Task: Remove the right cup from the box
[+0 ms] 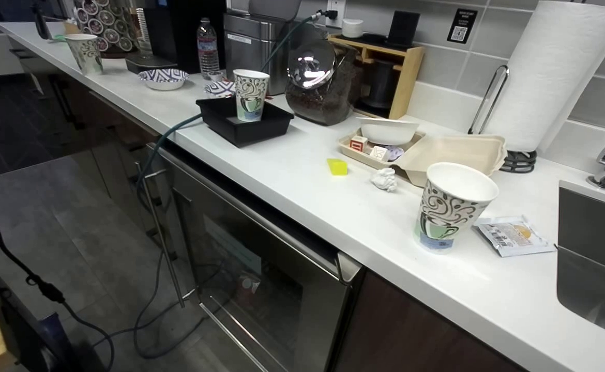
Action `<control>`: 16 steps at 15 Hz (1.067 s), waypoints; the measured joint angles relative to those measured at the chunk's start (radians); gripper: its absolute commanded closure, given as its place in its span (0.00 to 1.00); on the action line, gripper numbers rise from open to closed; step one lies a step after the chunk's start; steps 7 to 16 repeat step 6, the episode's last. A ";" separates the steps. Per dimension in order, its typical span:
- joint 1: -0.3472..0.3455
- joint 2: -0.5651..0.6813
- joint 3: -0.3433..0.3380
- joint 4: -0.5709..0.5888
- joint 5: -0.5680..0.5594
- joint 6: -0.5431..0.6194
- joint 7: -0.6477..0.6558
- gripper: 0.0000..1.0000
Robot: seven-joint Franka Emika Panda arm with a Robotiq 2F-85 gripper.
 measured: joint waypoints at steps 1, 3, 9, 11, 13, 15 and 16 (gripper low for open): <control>-0.008 -0.039 -0.025 -0.035 0.002 0.004 0.018 0.00; -0.015 -0.094 -0.052 -0.083 0.006 0.013 0.037 0.00; -0.013 -0.115 -0.049 -0.104 0.009 0.019 0.053 0.00; -0.013 -0.115 -0.049 -0.104 0.009 0.019 0.053 0.00; -0.013 -0.115 -0.049 -0.104 0.009 0.019 0.053 0.00; -0.013 -0.115 -0.049 -0.104 0.009 0.019 0.053 0.00; -0.013 -0.115 -0.049 -0.104 0.009 0.019 0.053 0.00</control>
